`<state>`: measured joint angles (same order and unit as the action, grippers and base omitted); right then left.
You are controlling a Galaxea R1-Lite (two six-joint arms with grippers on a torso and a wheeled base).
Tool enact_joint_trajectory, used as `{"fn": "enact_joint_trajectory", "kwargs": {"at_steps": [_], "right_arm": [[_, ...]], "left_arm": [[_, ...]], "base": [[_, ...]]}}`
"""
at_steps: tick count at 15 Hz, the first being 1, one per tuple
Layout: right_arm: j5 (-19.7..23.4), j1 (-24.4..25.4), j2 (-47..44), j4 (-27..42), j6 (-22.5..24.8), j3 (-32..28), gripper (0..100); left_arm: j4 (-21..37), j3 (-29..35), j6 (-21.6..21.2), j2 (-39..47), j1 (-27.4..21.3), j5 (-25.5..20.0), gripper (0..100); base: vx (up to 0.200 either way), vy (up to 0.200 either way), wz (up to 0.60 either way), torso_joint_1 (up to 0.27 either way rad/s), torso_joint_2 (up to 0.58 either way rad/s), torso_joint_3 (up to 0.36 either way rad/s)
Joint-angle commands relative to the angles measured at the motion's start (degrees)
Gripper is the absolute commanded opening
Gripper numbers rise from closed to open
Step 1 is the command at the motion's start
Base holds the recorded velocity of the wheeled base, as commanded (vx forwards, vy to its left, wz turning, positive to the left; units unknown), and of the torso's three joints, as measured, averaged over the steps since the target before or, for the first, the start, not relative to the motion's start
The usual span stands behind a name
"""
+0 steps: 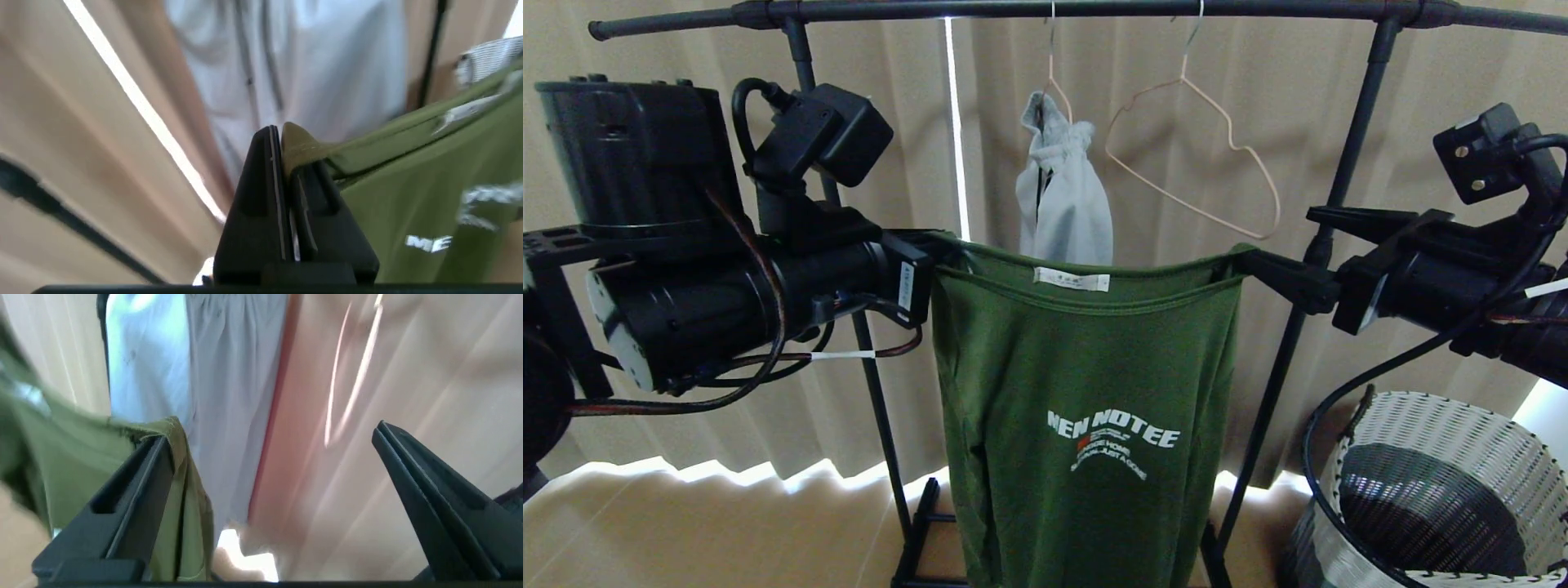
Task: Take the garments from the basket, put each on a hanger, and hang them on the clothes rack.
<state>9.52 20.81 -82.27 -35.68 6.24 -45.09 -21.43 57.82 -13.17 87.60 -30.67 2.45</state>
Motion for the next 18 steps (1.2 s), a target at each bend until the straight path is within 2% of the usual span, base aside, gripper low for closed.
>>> {"fn": "enact_joint_trajectory", "kwargs": {"at_steps": [1,3,5,9,12,13,16,18], "right_arm": [[0.1,0.0,1.2,0.0,0.1,0.9,100],[0.2,0.1,1.9,0.1,0.1,0.9,100],[0.3,0.6,3.7,0.1,0.4,3.3,100],[0.2,1.5,4.2,0.0,5.9,6.9,100],[0.5,1.6,4.9,-0.1,5.7,7.3,100],[1.0,1.6,5.5,-0.2,5.6,7.7,100],[8.1,1.6,6.4,-3.3,5.6,10.8,100],[6.7,0.3,6.2,-4.7,6.2,12.7,100]], "left_arm": [[0.0,0.5,-0.3,1.5,1.0,1.5,0],[0.0,1.5,-2.0,2.8,1.0,3.4,0],[-0.1,2.8,-2.6,4.8,1.0,6.5,0],[0.0,3.4,-2.6,5.5,2.6,6.9,0],[0.1,3.4,-2.5,5.4,4.0,8.8,0],[0.0,3.0,-2.4,5.2,4.5,9.2,0],[-0.1,1.2,-2.1,4.6,5.0,9.2,0],[0.0,-1.0,-2.0,2.4,5.5,9.2,0]], "base": [[0.0,0.0,0.0,0.0,0.0,0.0],[0.0,0.0,0.0,0.0,0.0,0.0],[0.0,0.0,0.0,0.0,0.0,0.0],[0.0,0.0,0.0,0.0,0.0,0.0],[0.0,0.0,0.0,0.0,0.0,0.0],[0.0,0.0,0.0,0.0,0.0,0.0],[0.0,0.0,0.0,0.0,0.0,0.0],[0.0,0.0,0.0,0.0,0.0,0.0]]}}
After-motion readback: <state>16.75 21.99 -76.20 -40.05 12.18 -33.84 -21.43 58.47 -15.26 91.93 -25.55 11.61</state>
